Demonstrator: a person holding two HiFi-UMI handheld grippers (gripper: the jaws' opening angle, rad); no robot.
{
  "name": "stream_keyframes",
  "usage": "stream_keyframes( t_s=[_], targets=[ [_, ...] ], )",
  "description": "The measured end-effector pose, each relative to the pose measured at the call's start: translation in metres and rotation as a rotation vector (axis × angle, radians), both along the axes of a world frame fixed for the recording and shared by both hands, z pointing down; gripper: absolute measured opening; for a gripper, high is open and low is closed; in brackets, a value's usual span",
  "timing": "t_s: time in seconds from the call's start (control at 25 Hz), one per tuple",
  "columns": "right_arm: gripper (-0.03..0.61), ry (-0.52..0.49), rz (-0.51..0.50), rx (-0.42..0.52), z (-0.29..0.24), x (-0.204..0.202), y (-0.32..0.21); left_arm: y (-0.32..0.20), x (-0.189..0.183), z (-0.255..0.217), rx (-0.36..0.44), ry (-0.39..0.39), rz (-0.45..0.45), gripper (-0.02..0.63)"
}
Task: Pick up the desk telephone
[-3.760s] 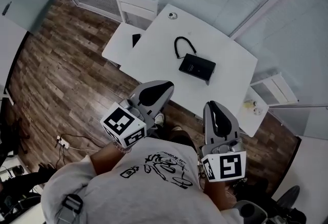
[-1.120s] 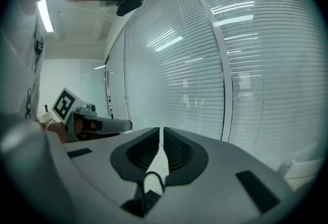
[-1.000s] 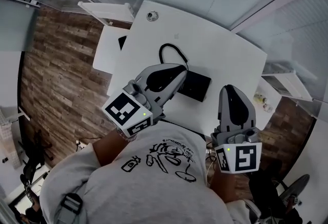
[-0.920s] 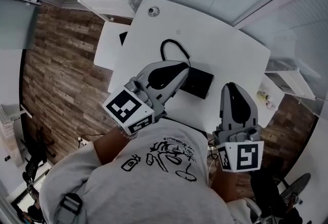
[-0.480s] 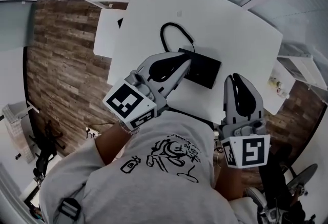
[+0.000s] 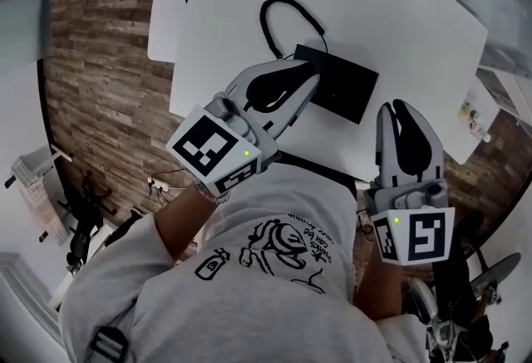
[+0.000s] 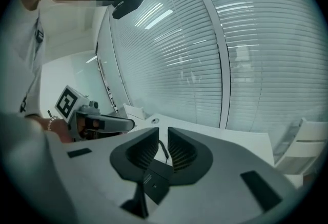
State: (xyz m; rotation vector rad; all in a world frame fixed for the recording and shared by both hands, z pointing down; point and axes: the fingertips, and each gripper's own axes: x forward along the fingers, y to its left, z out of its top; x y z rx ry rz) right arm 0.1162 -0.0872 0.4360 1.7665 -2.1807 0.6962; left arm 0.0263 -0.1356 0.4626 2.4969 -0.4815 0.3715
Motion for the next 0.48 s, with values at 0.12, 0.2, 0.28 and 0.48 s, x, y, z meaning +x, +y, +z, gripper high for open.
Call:
stream_keyframes(
  t_s=[0.12, 0.2, 0.28, 0.48],
  targets=[
    [0.023, -0.008, 0.002, -0.030, 0.018, 0.001, 0.002, 0.001, -0.004, 0.021, -0.023, -0.024, -0.008, 0.015],
    [0.023, -0.012, -0.001, -0.051, 0.030, 0.001, 0.003, 0.001, -0.005, 0.033, -0.040, -0.033, -0.012, 0.016],
    [0.026, -0.021, -0.011, -0.073, 0.043, 0.001, 0.003, 0.002, -0.005, 0.045, -0.049, -0.039, -0.009, 0.017],
    [0.063, -0.043, -0.026, -0.123, 0.074, -0.002, 0.008, 0.008, -0.006, 0.076, -0.078, -0.068, 0.003, 0.050]
  ],
)
